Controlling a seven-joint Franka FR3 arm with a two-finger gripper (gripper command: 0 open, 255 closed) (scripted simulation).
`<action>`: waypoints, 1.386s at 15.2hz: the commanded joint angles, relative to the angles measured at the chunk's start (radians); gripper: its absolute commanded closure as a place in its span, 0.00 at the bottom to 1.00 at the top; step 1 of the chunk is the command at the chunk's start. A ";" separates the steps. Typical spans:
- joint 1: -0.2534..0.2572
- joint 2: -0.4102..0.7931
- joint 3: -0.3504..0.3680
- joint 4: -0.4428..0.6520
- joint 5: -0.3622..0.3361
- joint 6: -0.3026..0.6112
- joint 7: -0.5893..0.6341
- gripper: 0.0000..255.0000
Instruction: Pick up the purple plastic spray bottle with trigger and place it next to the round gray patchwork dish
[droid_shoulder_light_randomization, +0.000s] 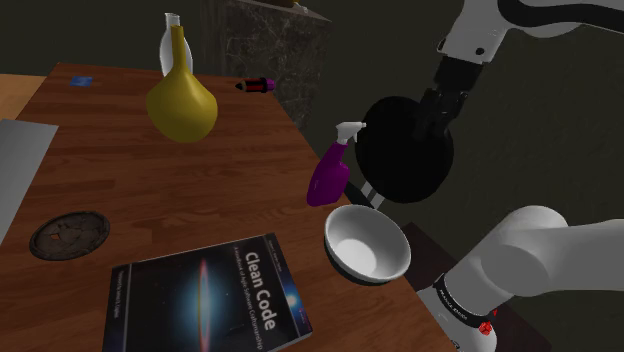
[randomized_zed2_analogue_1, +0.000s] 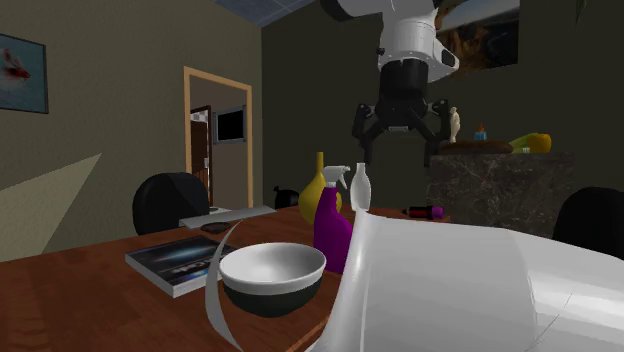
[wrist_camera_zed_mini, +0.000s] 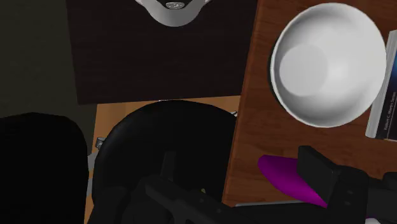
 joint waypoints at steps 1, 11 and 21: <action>0.000 0.000 0.000 0.000 0.000 0.000 0.000 0.00; 0.350 -0.003 -0.288 -0.290 0.087 0.598 -0.875 0.00; 0.625 0.095 -0.468 -0.363 0.208 0.864 -1.335 0.00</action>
